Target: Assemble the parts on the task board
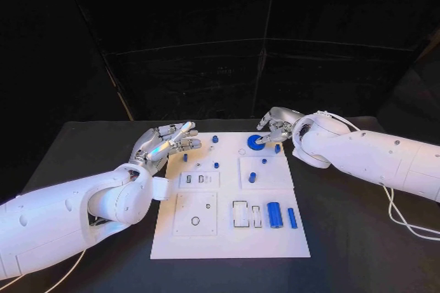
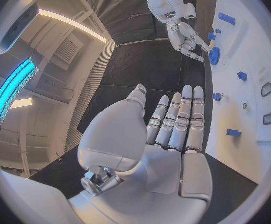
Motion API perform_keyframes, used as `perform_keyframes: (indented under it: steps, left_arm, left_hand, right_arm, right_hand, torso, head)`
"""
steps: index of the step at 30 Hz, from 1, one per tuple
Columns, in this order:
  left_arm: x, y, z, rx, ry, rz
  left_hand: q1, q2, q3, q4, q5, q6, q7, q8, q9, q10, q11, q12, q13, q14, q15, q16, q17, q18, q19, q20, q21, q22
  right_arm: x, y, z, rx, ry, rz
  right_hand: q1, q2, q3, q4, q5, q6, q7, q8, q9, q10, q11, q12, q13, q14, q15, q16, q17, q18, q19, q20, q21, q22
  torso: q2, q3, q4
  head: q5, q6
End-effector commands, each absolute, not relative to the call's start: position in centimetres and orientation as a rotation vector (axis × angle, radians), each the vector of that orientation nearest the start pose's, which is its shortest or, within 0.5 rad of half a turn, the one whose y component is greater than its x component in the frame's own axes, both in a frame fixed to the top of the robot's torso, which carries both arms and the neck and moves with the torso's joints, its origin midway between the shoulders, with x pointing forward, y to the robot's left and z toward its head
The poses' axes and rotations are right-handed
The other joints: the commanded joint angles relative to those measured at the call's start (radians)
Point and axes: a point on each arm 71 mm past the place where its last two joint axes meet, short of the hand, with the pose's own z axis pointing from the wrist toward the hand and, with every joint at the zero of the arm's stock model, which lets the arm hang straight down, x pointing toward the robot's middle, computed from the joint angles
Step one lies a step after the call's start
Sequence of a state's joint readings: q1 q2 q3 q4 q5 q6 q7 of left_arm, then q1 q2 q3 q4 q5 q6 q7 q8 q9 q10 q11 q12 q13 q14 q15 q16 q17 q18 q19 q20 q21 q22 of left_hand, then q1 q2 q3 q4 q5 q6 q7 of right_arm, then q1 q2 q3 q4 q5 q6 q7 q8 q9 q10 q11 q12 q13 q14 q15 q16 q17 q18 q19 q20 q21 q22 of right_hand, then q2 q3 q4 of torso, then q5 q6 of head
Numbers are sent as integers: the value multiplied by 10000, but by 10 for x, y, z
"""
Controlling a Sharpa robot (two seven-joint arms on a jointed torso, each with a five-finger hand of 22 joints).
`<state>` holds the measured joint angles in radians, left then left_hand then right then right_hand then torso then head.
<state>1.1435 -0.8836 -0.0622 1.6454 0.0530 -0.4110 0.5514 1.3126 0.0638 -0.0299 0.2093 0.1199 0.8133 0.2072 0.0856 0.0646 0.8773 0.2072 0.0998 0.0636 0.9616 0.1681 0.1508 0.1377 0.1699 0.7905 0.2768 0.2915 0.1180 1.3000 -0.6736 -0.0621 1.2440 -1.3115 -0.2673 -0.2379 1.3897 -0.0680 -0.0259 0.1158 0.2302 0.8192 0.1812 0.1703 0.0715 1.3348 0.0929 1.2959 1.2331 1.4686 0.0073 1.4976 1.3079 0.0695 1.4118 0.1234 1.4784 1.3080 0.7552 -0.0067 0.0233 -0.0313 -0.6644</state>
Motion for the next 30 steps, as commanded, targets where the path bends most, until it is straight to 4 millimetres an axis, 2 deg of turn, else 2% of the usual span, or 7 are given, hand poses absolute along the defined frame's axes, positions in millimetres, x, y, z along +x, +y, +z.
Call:
perform_keyframes:
  steps: [1, 18, 24, 27, 30]
  left_arm:
    - [455, 200, -193, -11407, 13071, -16016]
    - [456, 201, -194, -11414, 13071, -15994]
    - [456, 201, -194, -11419, 13073, -15980]
    - [456, 201, -194, -11421, 13073, -15977]
    - [456, 201, -194, -11422, 13072, -15971]
  left_hand:
    - [58, 3, -6, -39, 7, 99, 384, -41, 1, 23, 16, -44, -6, -15, 16, -46, 14, 101, -69, 3, -46, -10]
    - [58, 3, -6, -39, 7, 99, 384, -41, 1, 23, 16, -44, -6, -15, 16, -46, 14, 101, -69, 3, -46, -10]
    - [58, 3, -6, -39, 7, 99, 384, -41, 1, 23, 16, -44, -6, -15, 16, -46, 14, 101, -69, 3, -46, -10]
    - [58, 3, -6, -39, 7, 99, 384, -41, 1, 23, 16, -44, -6, -15, 16, -46, 14, 101, -69, 3, -46, -10]
    - [58, 3, -6, -39, 7, 99, 384, -41, 1, 23, 16, -44, -6, -15, 16, -46, 14, 101, -69, 3, -46, -10]
  right_arm:
    - [554, -205, -165, 392, 17267, 4431]
    - [553, -198, -175, 157, 17555, 4481]
    - [554, -199, -177, 141, 17653, 4379]
    - [554, -199, -177, 127, 17704, 4344]
    - [554, -199, -179, 101, 17783, 4327]
  right_hand:
    - [138, 19, 4, -69, -56, 23, -31, 66, 6, 89, -31, 67, 57, 720, 65, 57, 1146, -192, 106, 1, 67, 346]
    - [169, 109, 9, -92, -75, 130, -53, 159, 15, 195, -46, 241, 275, 733, 58, 101, 1231, -203, 132, -1, 96, 405]
    - [236, 271, 64, -144, -95, 314, -94, 269, 26, 242, -79, 323, 393, 738, 33, 123, 1270, -217, 169, -17, 131, 481]
    - [303, 363, 141, -202, -364, 402, -112, 309, 17, 287, -99, 382, 484, 738, 16, 131, 1283, -220, 176, -33, 144, 503]
    - [346, 427, 204, -237, -403, 460, -122, 331, 14, 323, -110, 423, 543, 737, 9, 130, 1281, -222, 177, -40, 148, 511]
  torso:
    - [-9, 0, -5]
    - [-6, 1, -3]
    - [-10, 3, -7]
    - [-6, 7, -5]
    - [-10, 8, -7]
  head:
    - [-3, -16]
    - [9, -98]
    - [6, -116]
    - [3, -120]
    - [13, -133]
